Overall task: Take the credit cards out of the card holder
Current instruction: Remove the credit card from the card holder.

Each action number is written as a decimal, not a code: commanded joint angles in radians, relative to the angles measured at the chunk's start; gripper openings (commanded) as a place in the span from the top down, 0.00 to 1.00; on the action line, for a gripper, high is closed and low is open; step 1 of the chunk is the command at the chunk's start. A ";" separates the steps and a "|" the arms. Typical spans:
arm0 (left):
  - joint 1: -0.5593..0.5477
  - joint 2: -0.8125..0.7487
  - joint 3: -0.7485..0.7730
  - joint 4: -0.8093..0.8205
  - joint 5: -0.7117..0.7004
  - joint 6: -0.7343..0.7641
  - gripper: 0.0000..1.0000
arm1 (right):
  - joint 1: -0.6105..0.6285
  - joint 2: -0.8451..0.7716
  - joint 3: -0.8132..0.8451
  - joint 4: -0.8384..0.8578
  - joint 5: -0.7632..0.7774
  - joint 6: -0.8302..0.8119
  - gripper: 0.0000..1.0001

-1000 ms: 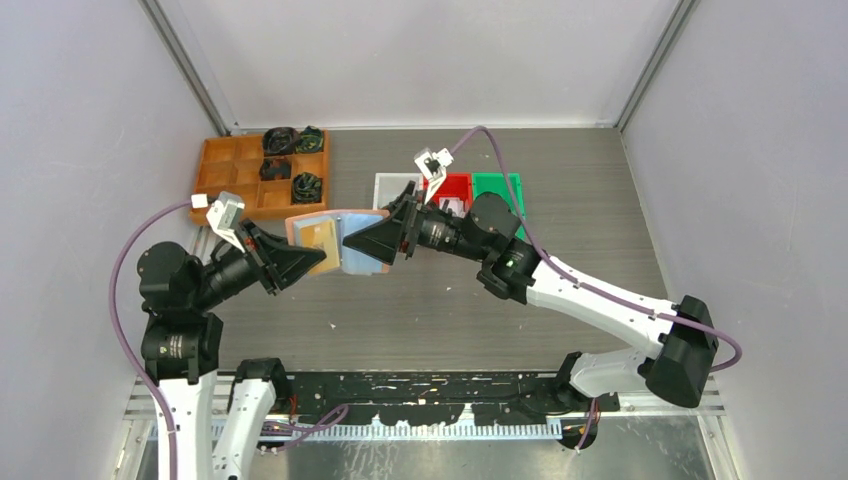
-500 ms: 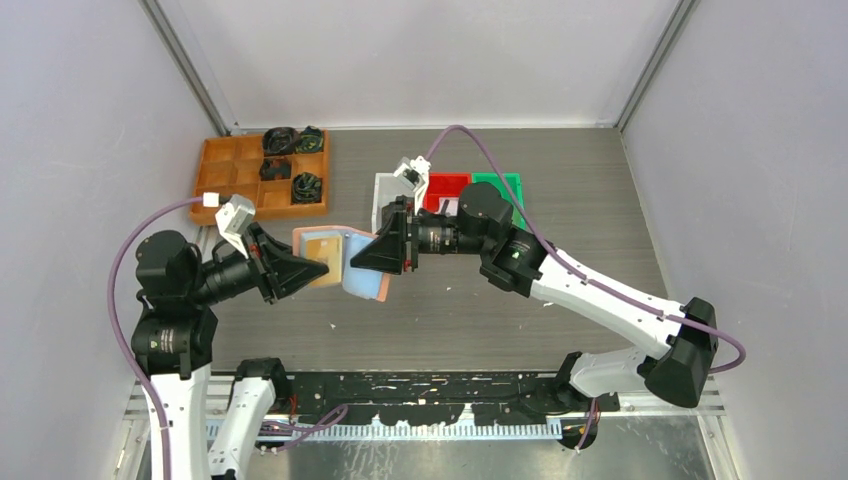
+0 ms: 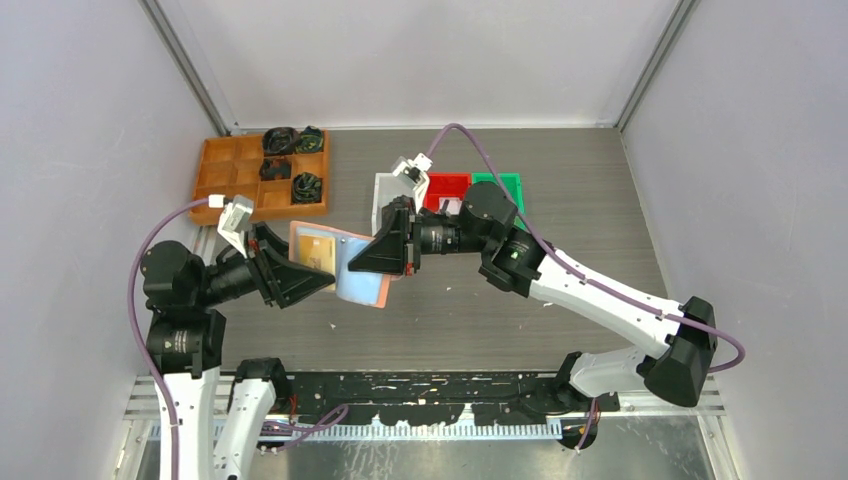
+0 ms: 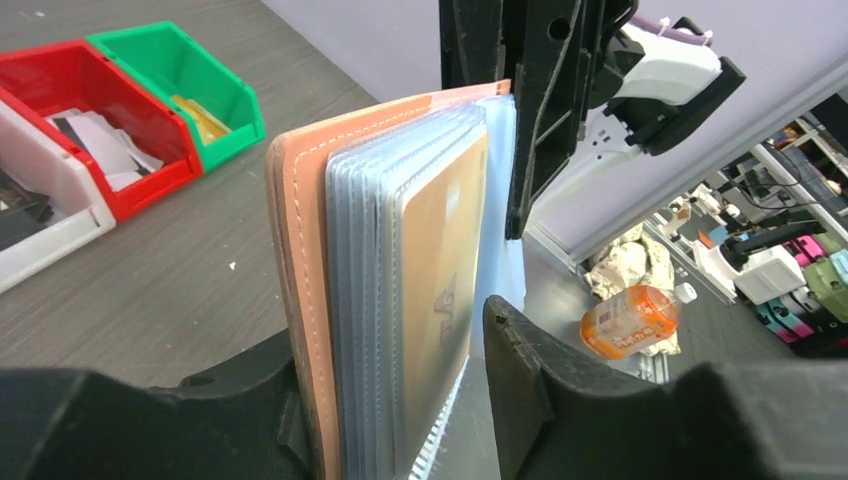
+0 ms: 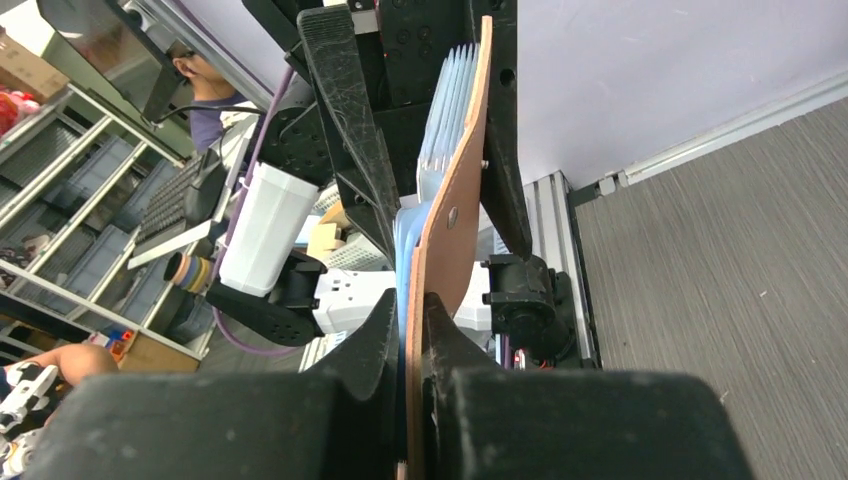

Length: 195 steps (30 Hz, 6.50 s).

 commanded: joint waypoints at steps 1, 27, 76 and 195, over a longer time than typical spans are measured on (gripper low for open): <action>0.002 -0.006 -0.001 0.169 0.073 -0.128 0.54 | 0.000 -0.043 -0.018 0.142 0.007 0.028 0.99; 0.002 0.043 0.106 -0.206 -0.236 0.166 0.97 | -0.114 -0.208 0.070 -0.177 0.368 0.019 0.39; 0.002 0.057 0.086 -0.206 -0.102 0.153 0.90 | -0.010 0.080 0.034 0.058 0.215 0.264 0.63; 0.002 0.082 0.057 -0.013 0.019 -0.058 0.83 | 0.006 -0.041 -0.178 0.298 0.261 0.439 0.47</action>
